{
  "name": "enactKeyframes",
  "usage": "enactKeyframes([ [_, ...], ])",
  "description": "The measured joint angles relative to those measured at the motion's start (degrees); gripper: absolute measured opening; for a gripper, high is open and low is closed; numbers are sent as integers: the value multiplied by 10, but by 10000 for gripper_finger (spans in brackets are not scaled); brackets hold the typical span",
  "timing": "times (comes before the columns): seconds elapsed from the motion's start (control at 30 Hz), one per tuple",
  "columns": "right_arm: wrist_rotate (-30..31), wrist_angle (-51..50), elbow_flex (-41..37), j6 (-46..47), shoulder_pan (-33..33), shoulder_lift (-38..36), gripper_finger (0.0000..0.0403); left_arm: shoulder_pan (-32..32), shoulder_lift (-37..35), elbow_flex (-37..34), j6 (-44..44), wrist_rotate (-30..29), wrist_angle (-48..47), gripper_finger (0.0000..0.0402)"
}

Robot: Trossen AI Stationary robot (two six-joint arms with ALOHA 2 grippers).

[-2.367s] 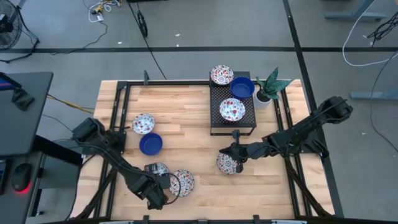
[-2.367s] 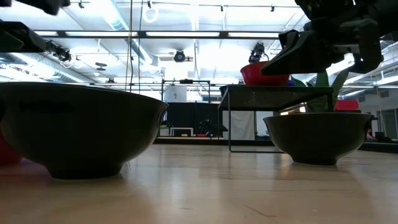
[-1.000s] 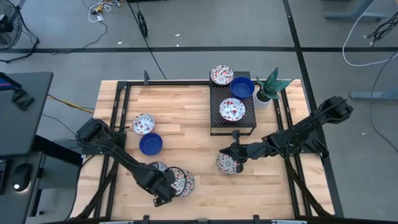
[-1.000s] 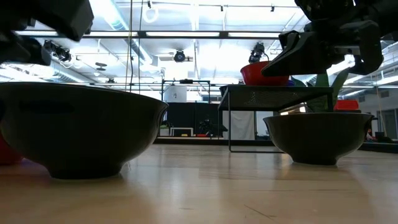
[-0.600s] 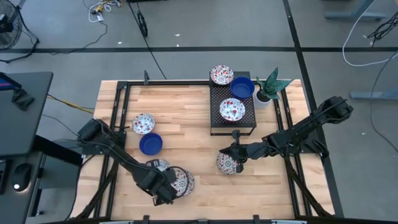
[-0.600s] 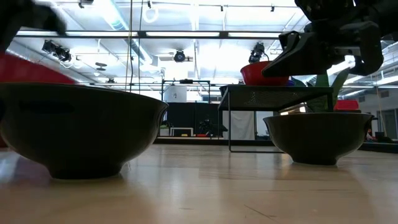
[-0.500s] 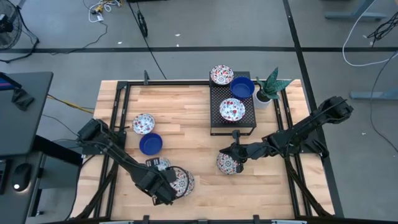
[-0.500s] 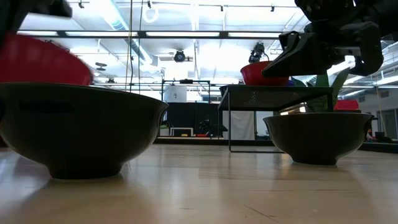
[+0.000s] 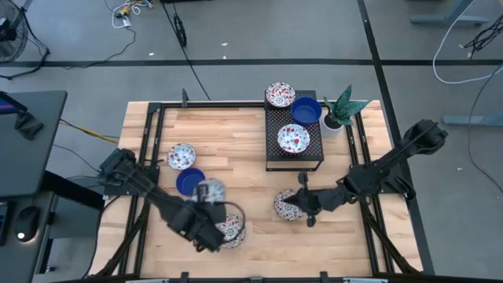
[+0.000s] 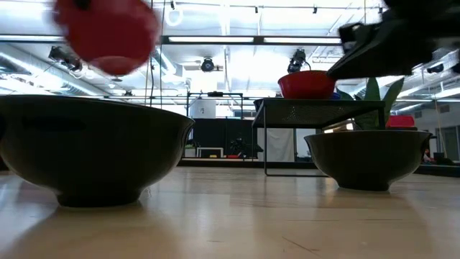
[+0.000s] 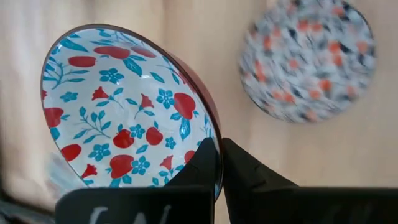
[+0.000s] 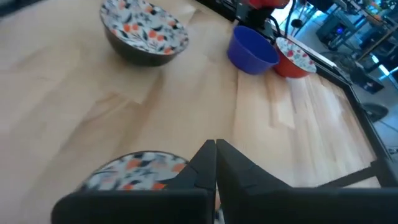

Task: Pick & Place Mini bowls
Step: Stack the bottom red patterned bowl on top of the other red bowl on the shelf

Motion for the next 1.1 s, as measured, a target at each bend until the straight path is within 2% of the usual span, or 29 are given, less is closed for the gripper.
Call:
enactKeyframes([
  [0.23, 39, -115, 0, 150, 73, -72, 11, 115, -1, 1, 313, -43, 102, 10],
  [0.43, 48, -139, 0, 257, 90, -75, 11, 200, 0, 41, 565, -43, 203, 10],
  [0.6, 50, -153, 0, 320, 90, -59, 11, 257, 2, 84, 777, 22, 287, 10],
  [0.67, 50, -154, 0, 344, 90, -51, 11, 280, 2, 88, 872, 55, 318, 10],
  [0.8, 50, -154, 0, 395, 90, -34, 11, 322, 4, 87, 1027, 83, 362, 10],
  [0.97, 50, -153, 0, 441, 90, -17, 11, 371, 19, 87, 1165, 106, 398, 12],
  [1.1, 50, -147, 0, 457, 92, -6, 11, 400, 43, 87, 1220, 110, 419, 10],
])
